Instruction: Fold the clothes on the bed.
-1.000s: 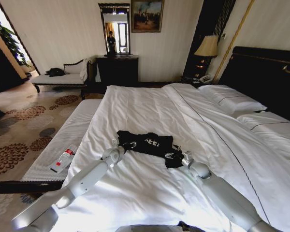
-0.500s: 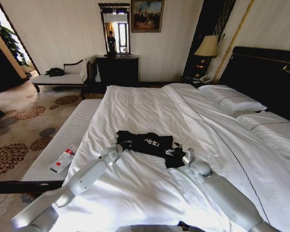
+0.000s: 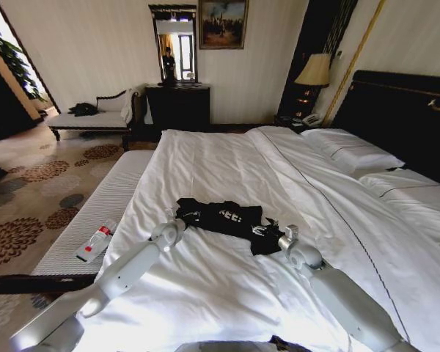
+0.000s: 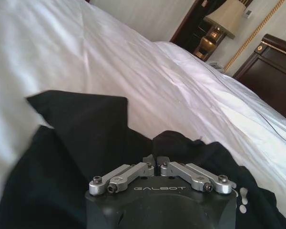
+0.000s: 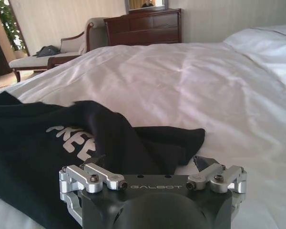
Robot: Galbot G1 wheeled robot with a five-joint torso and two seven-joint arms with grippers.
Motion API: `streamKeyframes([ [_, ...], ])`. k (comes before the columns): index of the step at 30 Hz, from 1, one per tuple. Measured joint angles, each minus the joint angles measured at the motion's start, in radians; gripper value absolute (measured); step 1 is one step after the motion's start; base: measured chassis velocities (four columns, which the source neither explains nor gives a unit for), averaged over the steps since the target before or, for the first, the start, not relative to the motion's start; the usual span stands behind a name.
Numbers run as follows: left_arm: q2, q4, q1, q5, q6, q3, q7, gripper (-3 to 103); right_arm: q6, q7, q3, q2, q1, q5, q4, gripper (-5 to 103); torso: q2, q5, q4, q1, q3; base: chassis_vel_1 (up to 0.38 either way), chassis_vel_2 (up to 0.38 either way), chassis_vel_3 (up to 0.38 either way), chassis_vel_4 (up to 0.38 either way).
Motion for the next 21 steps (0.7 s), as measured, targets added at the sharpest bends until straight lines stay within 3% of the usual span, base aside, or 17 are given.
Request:
streamKeyframes([
  [7, 0.093, -0.095, 0.1, -0.003, -0.006, -0.094, 0.01, 1, -0.002, 0.008, 0.005, 0.009, -0.01, -0.007, 0.003, 100, 0.0, -0.0001, 0.0, 0.0, 0.0, 0.0, 0.0, 0.0, 0.0],
  [14, 0.124, -0.133, 0.172, 0.018, -0.012, -0.148, 0.021, 1, 0.022, -0.005, -0.001, 0.003, -0.01, -0.107, 0.023, 100, 0.0, -0.0002, -0.0001, 0.0, 0.0, 0.0, 0.0, 0.0, 0.0],
  [21, 0.137, -0.141, 0.218, 0.035, -0.015, -0.177, 0.023, 1, 0.031, -0.017, -0.023, -0.005, 0.002, -0.132, 0.021, 100, 0.0, -0.0002, 0.0, 0.0, 0.0, 0.0, 0.0, 0.0, 0.0],
])
